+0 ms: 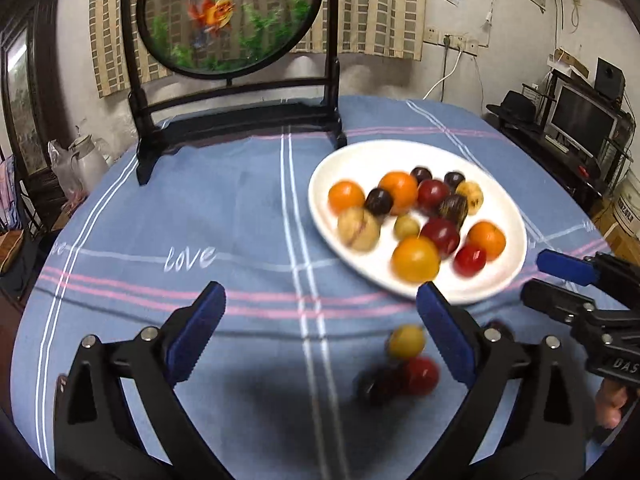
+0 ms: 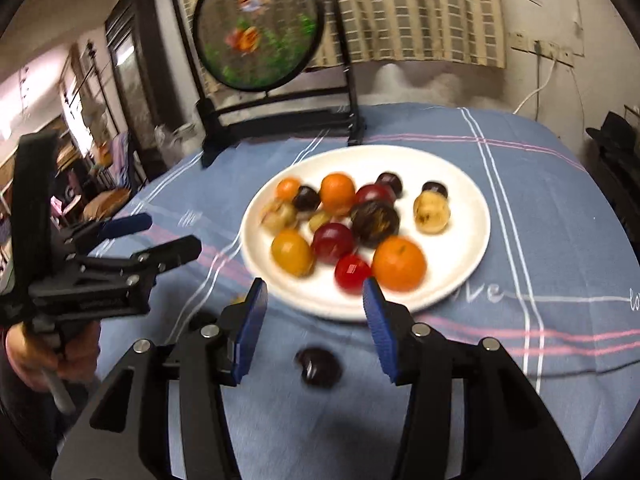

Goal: Organize fruits
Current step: 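Grasp a dark plum with the right tool while the left tool grasps another dark plum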

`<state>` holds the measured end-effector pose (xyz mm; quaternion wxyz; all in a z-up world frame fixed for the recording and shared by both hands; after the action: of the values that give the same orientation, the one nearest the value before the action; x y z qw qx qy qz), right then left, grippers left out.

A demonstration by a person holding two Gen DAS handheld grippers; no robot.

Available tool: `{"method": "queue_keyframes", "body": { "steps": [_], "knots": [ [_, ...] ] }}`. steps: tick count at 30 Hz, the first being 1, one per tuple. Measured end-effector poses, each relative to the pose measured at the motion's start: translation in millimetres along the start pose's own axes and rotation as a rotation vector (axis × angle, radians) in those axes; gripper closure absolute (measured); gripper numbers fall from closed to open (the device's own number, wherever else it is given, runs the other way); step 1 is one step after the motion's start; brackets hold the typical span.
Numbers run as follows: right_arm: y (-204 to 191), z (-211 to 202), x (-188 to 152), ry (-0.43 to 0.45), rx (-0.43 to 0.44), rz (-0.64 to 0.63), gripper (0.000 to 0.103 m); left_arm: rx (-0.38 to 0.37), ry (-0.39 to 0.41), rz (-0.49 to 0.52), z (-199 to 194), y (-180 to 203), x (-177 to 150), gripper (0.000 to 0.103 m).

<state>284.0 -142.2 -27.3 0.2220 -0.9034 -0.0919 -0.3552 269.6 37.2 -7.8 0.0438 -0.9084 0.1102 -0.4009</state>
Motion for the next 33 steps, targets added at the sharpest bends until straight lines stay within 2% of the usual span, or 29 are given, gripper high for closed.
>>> {"method": "queue_keyframes", "body": {
  "steps": [7, 11, 12, 16, 19, 20, 21, 22, 24, 25, 33],
  "knots": [
    [0.6, 30.0, -21.4, -0.140, -0.038, -0.055, 0.053, 0.039, -0.039, -0.060, 3.3, -19.0, -21.3, 0.005],
    [-0.7, 35.7, -26.9, -0.151, -0.064, -0.075, 0.061, 0.026, -0.017, -0.073, -4.4, -22.9, -19.9, 0.005],
    [0.4, 38.2, -27.7, -0.158, -0.078, -0.078, 0.061, 0.026, -0.009, -0.068, -6.3, -21.9, -19.5, 0.005],
    [5.8, 40.0, -26.5, -0.170, -0.089, -0.055, 0.075, 0.001, -0.011, -0.028, -7.7, -15.6, -20.0, 0.005],
    [13.5, 34.4, -20.5, -0.164, -0.036, 0.016, 0.075, -0.063, -0.015, 0.083, -8.4, -2.1, -23.8, 0.006],
    [15.6, 33.7, -19.5, -0.168, -0.026, 0.030, 0.075, -0.066, -0.013, 0.138, -8.8, 4.6, -26.5, 0.010],
    [15.4, 34.2, -20.1, -0.169, -0.030, 0.033, 0.075, -0.078, -0.009, 0.199, -8.8, 12.8, -29.9, 0.022],
    [15.9, 35.1, -20.7, -0.173, -0.037, 0.035, 0.075, -0.101, -0.016, 0.237, -7.6, 18.5, -32.8, 0.029],
    [17.7, 37.0, -21.5, -0.182, -0.045, 0.046, 0.075, -0.151, -0.032, 0.273, -3.8, 26.1, -36.8, 0.057],
    [18.2, 38.0, -20.8, -0.184, -0.051, 0.050, 0.075, -0.163, -0.039, 0.282, -1.5, 27.9, -37.7, 0.063],
    [24.3, 36.6, -17.8, -0.183, -0.053, 0.086, 0.075, -0.177, -0.058, 0.369, 7.3, 45.6, -46.7, 0.065]
  ]
}}
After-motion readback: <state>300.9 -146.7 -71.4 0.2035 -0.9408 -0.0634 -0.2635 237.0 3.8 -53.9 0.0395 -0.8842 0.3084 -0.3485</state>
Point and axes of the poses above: each gripper's, at about its wrist camera, not at the fingertips, and z roughly the way its jaws point, y to its right, x to its top, the point moved 1 cm from there along z, roughly the way its jaws point, and after that the axes turned 13 degrees about z, right-handed, at the moved point
